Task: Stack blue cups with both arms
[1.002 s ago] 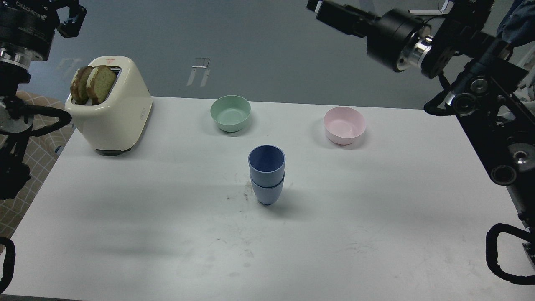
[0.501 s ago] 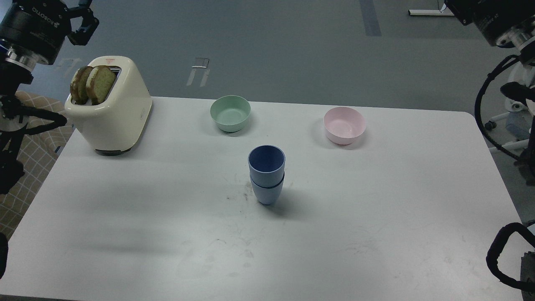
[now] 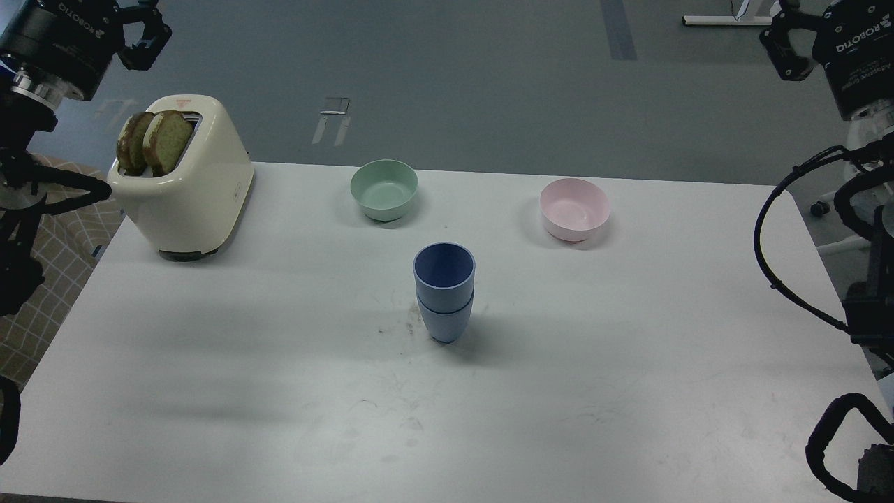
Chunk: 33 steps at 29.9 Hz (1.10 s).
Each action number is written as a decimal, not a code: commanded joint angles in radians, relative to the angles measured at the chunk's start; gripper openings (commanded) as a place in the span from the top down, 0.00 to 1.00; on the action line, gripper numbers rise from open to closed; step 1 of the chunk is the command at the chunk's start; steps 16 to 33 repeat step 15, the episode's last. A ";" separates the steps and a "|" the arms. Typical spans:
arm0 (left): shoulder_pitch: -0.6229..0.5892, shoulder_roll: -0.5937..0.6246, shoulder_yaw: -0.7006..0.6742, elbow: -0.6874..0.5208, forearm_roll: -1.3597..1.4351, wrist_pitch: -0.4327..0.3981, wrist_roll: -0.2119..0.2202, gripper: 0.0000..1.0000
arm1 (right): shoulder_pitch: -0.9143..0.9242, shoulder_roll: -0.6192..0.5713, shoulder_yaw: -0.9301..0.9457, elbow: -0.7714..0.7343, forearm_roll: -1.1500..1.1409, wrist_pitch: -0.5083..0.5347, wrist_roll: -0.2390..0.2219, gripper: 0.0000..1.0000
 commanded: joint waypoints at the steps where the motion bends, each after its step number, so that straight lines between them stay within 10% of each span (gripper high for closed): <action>1: 0.000 -0.005 -0.009 0.035 -0.007 -0.005 -0.005 0.02 | -0.043 0.003 0.006 -0.001 0.004 0.000 0.000 0.00; 33: 0.014 -0.015 -0.017 0.020 -0.093 -0.013 0.001 0.02 | -0.091 0.015 0.061 -0.001 0.007 0.000 0.000 0.00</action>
